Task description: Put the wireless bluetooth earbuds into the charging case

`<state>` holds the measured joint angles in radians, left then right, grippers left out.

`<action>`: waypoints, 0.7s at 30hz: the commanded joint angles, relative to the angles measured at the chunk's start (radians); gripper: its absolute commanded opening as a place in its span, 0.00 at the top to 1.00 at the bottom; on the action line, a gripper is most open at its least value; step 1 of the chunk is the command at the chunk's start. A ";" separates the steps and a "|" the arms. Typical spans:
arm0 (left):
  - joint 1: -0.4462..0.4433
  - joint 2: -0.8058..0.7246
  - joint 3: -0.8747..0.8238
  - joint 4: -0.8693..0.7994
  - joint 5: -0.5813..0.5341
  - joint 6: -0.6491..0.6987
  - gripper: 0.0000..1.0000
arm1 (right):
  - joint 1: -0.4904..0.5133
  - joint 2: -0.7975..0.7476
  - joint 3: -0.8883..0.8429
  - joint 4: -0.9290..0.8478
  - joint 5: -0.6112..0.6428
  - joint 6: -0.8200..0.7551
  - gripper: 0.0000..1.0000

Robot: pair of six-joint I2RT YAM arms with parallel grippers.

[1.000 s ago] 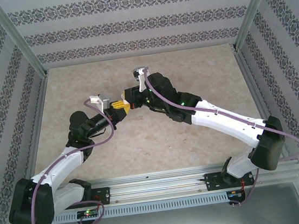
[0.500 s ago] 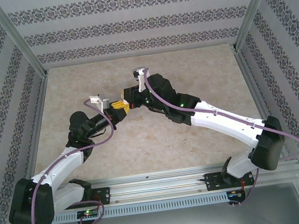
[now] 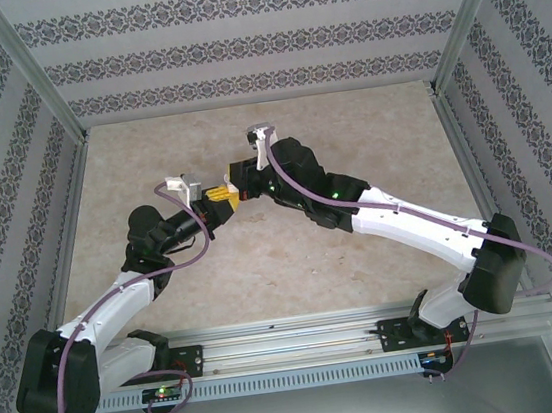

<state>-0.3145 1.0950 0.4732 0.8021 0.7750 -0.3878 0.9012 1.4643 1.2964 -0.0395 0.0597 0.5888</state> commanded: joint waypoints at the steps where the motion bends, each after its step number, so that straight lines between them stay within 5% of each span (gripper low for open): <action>1: -0.011 -0.024 0.021 0.080 0.005 -0.019 0.99 | 0.005 -0.005 -0.032 0.035 -0.007 -0.025 0.94; 21: -0.011 -0.017 0.029 0.118 -0.014 -0.049 0.99 | 0.010 -0.096 -0.139 0.060 0.017 -0.038 0.95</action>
<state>-0.3275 1.0946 0.4747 0.8021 0.7818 -0.4107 0.9012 1.3846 1.1683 0.0647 0.0639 0.5724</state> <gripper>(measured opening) 0.131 0.053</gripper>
